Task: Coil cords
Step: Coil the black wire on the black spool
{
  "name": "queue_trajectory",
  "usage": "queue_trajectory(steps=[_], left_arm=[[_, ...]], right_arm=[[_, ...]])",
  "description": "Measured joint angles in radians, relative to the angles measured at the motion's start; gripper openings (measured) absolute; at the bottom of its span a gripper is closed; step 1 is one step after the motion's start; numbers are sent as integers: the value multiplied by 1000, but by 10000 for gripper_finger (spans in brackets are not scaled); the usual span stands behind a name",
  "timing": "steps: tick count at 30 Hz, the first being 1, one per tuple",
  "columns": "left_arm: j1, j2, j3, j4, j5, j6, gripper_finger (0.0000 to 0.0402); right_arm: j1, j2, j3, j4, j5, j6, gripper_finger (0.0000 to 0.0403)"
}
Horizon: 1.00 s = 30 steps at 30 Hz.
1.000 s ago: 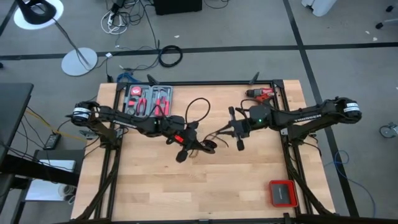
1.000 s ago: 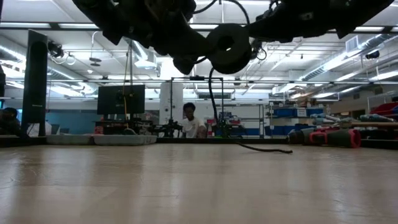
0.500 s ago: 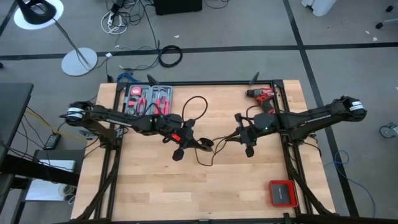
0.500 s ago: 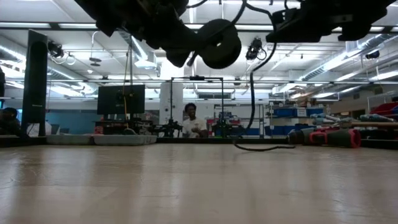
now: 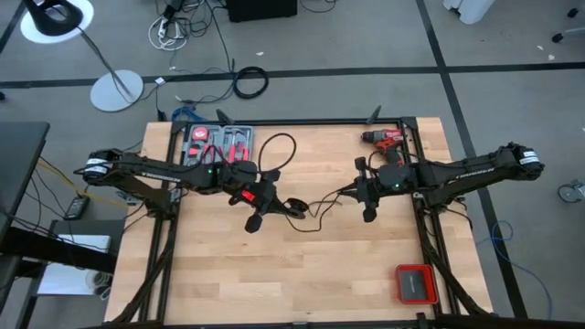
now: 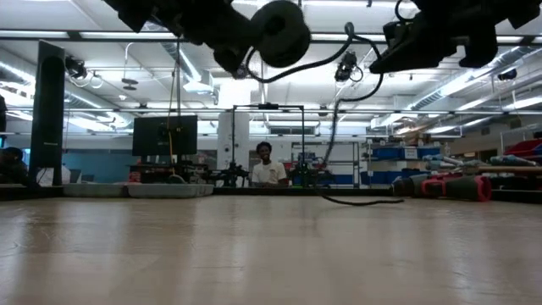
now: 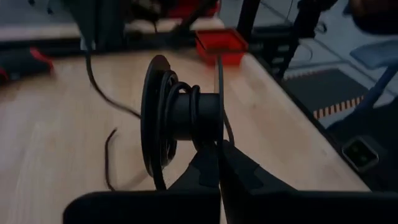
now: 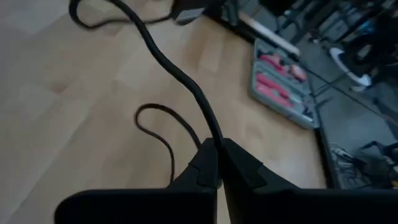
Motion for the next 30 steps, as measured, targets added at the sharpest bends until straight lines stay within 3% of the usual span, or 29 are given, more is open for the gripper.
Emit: queue_trajectory(steps=[6,14,24,30], left_arm=[[0,-38,0,-148,1,-5,0],[0,-30,0,-199,19,-2,0],[-3,-34,0,-210,-18,29,0],[-3,-35,0,-168,-36,53,0]], right_arm=[[-1,-73,0,31,69,-7,4],[-36,-98,1,175,80,-44,4],[-55,-82,0,58,5,-73,4],[-52,-81,0,-32,15,-23,4]])
